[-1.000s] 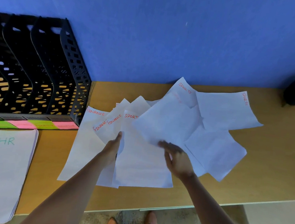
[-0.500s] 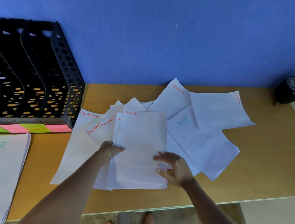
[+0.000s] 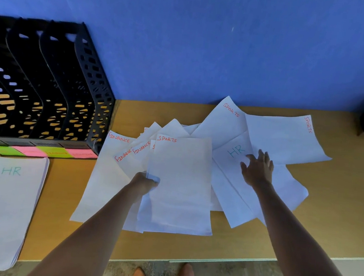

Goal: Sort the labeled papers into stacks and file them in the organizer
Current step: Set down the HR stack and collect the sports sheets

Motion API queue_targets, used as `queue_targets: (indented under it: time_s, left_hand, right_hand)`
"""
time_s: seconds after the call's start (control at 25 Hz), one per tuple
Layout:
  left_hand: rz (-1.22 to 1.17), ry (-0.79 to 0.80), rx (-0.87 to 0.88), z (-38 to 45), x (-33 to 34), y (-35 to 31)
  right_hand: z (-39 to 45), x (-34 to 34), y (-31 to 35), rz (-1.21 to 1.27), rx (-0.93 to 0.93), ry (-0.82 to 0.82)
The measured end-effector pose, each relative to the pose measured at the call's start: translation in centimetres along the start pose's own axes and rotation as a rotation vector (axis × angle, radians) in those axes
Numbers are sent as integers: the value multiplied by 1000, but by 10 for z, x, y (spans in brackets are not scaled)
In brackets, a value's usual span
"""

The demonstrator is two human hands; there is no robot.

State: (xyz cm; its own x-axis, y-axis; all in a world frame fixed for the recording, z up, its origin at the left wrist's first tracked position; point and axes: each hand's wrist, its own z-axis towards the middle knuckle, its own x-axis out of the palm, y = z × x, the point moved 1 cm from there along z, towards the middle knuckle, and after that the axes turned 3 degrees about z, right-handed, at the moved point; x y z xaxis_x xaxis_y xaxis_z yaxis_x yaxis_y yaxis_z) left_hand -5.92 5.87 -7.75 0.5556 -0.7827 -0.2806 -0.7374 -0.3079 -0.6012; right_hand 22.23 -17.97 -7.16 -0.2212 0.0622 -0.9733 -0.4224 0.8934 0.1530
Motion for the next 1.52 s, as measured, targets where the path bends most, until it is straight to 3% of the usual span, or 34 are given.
queue_targets:
  time_s: [0.12, 0.28, 0.4, 0.64, 0.76, 0.92, 1.04, 1.28, 1.4, 1.52]
  left_hand:
    - [14, 6, 8, 2, -1, 0]
    - [21, -2, -4, 3, -1, -1]
    - [0, 2, -16, 0, -1, -3]
    - [-242, 68, -7, -12, 0, -8]
    - [-362, 56, 7, -20, -2, -10]
    - [-618, 171, 97, -27, -2, -14]
    - [-578, 153, 1, -29, -3, -17]
    - [-180, 155, -52, -15, -11, -4]
    - [-60, 59, 6, -8, -7, 1]
    - [-43, 47, 30, 0, -5, 3]
  right_hand:
    - [9, 2, 1, -5, 39, -5]
    - [0, -11, 5, 170, -37, -258]
    - [-26, -24, 25, 349, -223, -409]
    - [-101, -16, 76, 516, -633, -520]
    - [-132, 5, 88, 452, -871, -478]
    - [-163, 31, 89, 353, -1138, -349]
    - [-174, 38, 79, 300, -1232, -248]
    - [-175, 43, 64, 288, -1270, -57]
    - [-158, 29, 65, 364, -1185, 24]
    - [-123, 8, 79, 593, -994, -42]
